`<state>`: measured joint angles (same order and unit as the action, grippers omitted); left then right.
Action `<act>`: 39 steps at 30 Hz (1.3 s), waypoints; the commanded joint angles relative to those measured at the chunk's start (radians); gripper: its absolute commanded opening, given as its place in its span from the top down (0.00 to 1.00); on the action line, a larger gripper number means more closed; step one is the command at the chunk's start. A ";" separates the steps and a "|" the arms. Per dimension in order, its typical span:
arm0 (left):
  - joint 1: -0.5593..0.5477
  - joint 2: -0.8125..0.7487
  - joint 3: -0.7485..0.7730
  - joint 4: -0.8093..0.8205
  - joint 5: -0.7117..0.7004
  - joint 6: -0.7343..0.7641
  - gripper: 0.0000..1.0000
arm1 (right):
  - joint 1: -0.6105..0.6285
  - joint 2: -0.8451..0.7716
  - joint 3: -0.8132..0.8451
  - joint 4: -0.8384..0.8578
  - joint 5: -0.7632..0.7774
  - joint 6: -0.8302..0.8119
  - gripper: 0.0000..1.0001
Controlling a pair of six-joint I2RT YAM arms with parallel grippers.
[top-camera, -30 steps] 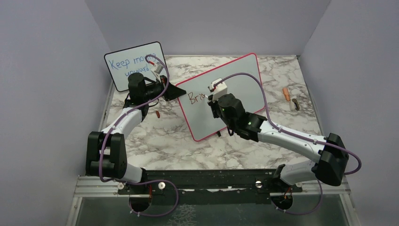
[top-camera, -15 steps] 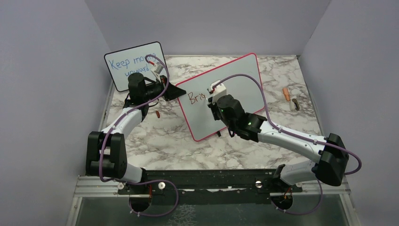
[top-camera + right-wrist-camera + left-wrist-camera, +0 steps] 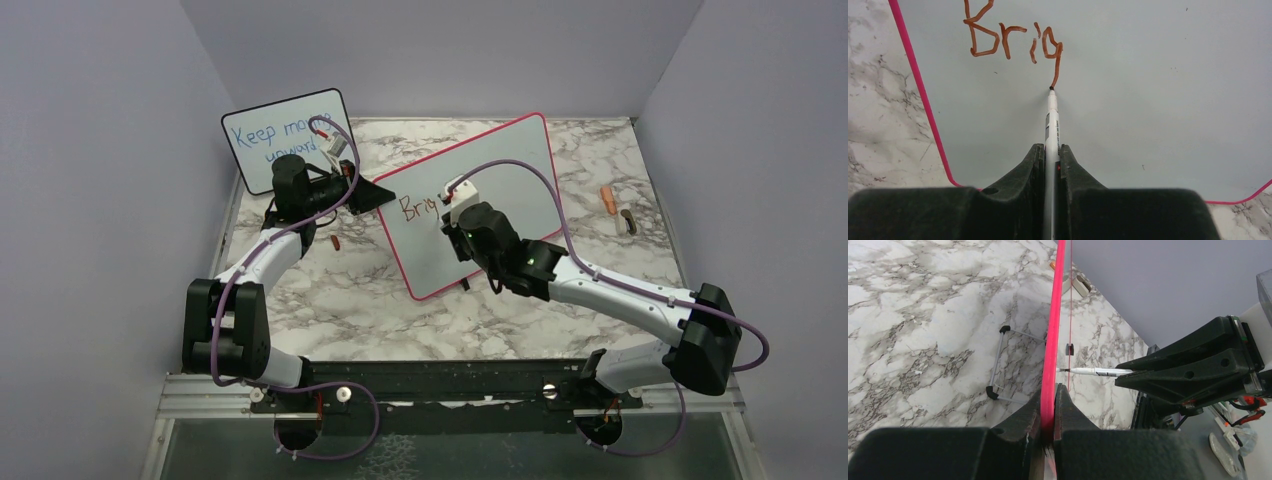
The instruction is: Write a sentence on the whiteboard
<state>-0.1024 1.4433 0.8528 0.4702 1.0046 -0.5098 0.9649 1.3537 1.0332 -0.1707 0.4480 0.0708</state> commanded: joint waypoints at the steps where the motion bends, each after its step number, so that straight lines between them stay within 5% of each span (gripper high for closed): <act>1: -0.015 0.038 -0.012 -0.074 -0.018 0.076 1.00 | -0.002 0.012 0.024 -0.073 -0.061 0.006 0.99; 39: -0.014 0.037 -0.012 -0.077 -0.015 0.077 1.00 | -0.030 -0.020 0.050 0.162 0.025 -0.055 0.99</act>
<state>-0.1024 1.4437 0.8543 0.4706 1.0096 -0.5095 0.9451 1.3178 1.0424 -0.0601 0.4446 0.0467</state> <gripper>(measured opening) 0.084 0.163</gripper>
